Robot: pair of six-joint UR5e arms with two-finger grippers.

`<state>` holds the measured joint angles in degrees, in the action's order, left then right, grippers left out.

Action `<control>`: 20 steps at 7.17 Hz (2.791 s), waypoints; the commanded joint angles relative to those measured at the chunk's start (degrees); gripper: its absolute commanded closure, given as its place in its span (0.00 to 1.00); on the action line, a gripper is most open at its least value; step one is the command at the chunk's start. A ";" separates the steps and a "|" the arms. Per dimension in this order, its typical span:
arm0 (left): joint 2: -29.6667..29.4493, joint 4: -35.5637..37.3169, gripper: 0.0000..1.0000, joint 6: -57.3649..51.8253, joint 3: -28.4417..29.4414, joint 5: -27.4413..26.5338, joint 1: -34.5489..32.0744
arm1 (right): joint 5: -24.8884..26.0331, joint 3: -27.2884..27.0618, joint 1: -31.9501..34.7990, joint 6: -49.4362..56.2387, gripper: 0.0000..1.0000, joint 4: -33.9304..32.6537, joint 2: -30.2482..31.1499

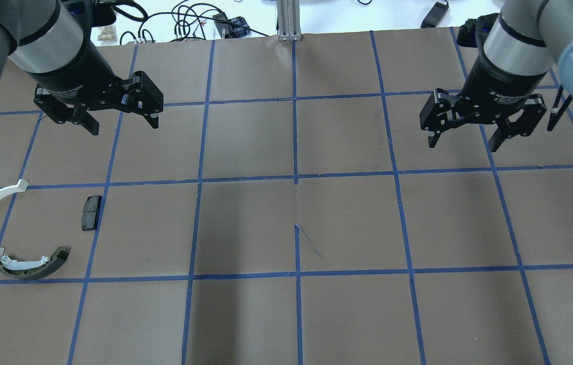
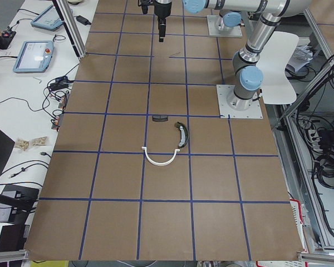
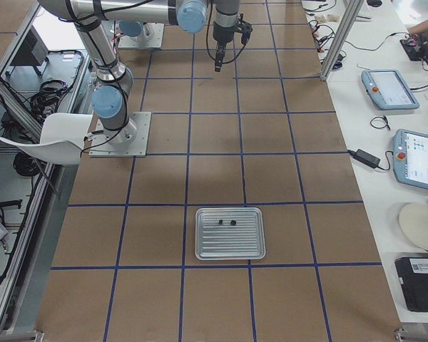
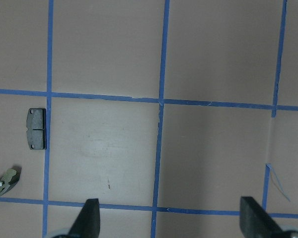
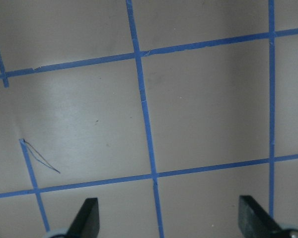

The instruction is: Place bearing gear from tray to pile

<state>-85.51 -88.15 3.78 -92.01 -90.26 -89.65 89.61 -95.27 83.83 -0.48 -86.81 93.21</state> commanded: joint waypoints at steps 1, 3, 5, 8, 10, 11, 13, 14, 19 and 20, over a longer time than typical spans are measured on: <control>-0.01 0.00 0.00 0.00 0.07 0.00 0.00 | -0.14 -0.18 -10.92 17.01 0.00 -0.38 -0.30; -0.01 0.00 0.00 0.00 0.07 0.00 0.00 | 1.43 -0.09 -15.60 27.94 0.00 -1.78 -3.10; -0.01 0.00 0.00 0.00 -0.01 0.00 0.00 | 4.78 -0.09 -22.80 42.35 0.00 -8.62 -6.87; -0.01 0.00 0.00 0.00 0.07 0.00 0.08 | 4.78 0.00 -33.27 62.13 0.00 -13.38 -11.28; -0.01 0.00 0.00 0.00 0.07 0.00 0.09 | 4.61 0.00 -38.89 75.99 0.00 -21.78 -16.44; -0.01 0.00 0.00 0.00 0.07 0.00 0.00 | 4.35 0.08 -40.66 81.99 0.00 -27.22 -19.52; -0.01 0.00 0.00 0.00 0.07 0.00 0.00 | 4.60 0.26 -41.99 91.05 0.00 -31.13 -23.32; -0.01 0.00 0.00 0.00 0.07 0.00 0.08 | 4.35 0.26 -42.95 94.32 0.00 -31.58 -25.16; -0.01 0.00 0.00 0.00 0.07 0.09 0.26 | 4.87 0.00 -45.25 99.27 0.33 -35.27 -31.67; -0.01 0.00 0.00 0.00 0.25 0.52 0.52 | 4.87 0.17 -45.25 99.19 0.37 -35.36 -32.55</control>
<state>-85.52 -88.15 3.78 -91.88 -90.09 -89.32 94.39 -95.19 38.63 98.55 -122.06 61.72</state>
